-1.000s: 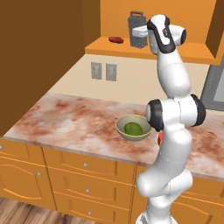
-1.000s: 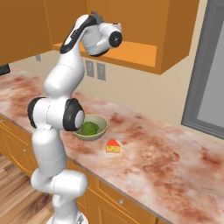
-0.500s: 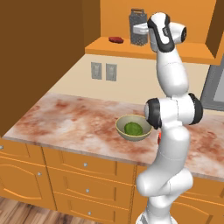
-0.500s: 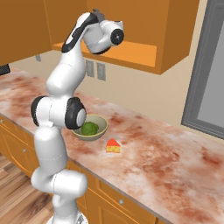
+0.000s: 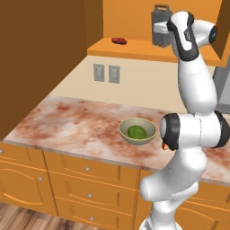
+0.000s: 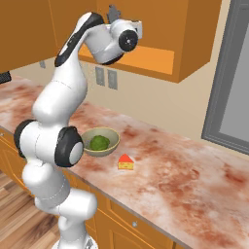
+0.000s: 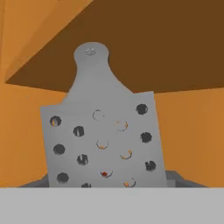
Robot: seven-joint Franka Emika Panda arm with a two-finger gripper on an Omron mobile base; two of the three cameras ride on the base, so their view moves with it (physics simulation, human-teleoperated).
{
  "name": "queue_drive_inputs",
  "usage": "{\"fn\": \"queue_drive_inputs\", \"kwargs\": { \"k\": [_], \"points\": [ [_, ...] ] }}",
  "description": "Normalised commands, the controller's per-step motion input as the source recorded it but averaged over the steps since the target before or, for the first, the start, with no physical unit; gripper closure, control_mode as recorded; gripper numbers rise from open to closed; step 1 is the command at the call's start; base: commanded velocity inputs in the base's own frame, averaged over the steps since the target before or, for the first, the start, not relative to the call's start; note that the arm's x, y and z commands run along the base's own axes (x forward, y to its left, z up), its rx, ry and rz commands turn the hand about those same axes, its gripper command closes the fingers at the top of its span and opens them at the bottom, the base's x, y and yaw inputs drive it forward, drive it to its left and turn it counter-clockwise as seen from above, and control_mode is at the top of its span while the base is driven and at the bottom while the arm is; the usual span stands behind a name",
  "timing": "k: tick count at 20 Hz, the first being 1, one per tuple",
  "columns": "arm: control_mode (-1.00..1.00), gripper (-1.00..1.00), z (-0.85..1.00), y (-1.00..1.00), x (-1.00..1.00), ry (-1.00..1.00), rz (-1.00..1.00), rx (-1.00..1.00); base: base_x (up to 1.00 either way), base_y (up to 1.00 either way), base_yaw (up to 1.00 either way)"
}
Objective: Pick the cheese from the fridge and the cheese grater from the cabinet and place them next to the salad bowl.
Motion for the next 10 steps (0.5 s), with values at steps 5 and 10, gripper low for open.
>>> {"fn": "queue_drive_inputs", "kwargs": {
  "k": [5,10],
  "points": [
    [-1.0,1.0,0.43,-0.04,-1.0,0.01,-0.22,0.05,0.0,0.0,0.0],
    [-1.0,1.0,0.35,0.0,-1.0,0.09,-0.22,0.11,0.0,0.0,0.0]
  ]
}}
